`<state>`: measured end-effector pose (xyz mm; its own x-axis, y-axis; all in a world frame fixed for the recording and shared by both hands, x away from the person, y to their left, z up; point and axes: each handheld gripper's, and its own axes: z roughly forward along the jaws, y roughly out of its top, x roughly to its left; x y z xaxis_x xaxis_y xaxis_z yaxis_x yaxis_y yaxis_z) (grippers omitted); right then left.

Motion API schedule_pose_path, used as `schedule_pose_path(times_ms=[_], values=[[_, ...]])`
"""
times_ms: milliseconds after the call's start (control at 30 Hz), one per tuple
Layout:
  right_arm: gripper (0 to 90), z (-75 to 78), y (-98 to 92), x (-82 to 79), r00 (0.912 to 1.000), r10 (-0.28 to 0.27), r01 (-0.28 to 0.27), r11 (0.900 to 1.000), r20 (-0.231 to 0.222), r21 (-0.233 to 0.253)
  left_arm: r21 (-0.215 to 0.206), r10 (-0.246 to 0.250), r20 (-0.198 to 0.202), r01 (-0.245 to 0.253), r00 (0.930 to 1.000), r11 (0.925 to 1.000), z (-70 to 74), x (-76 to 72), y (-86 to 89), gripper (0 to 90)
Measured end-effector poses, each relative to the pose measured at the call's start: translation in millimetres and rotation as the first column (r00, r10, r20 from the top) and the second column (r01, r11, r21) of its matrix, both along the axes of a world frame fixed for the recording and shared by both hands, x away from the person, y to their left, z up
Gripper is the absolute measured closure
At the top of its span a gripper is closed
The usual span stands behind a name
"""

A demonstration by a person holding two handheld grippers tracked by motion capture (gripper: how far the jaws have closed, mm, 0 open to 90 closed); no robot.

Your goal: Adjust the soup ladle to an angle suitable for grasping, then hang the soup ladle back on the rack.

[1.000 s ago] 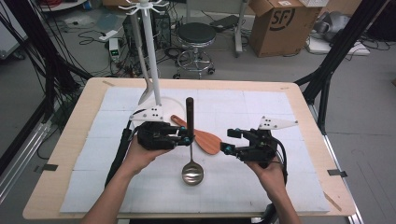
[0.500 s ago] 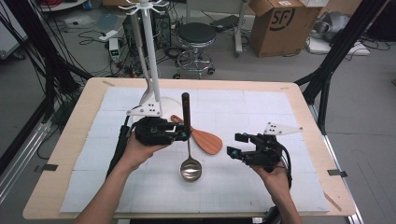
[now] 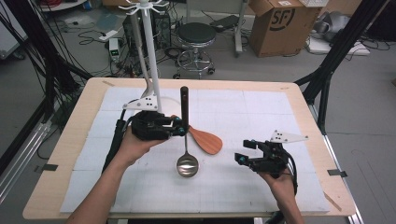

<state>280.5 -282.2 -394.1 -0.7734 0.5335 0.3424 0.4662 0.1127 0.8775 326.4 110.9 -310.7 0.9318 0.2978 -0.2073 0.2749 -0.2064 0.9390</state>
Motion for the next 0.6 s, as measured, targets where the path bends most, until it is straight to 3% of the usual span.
schedule_pose_path(times_ms=[400,600], values=[[20.3,-8.1,-12.5,-5.8,0.9998,-0.020,0.020,1.000,0.001,-0.013,-0.005,0.029,0.013,-0.029,0.9995,0.9996,19.9,10.6,12.7,73.6],[19.9,-12.2,-15.3,-8.7,0.9997,-0.023,0.023,0.999,0.000,-0.030,0.014,0.047,0.034,-0.047,0.9983,0.9988,33.9,19.7,19.6,73.6]])
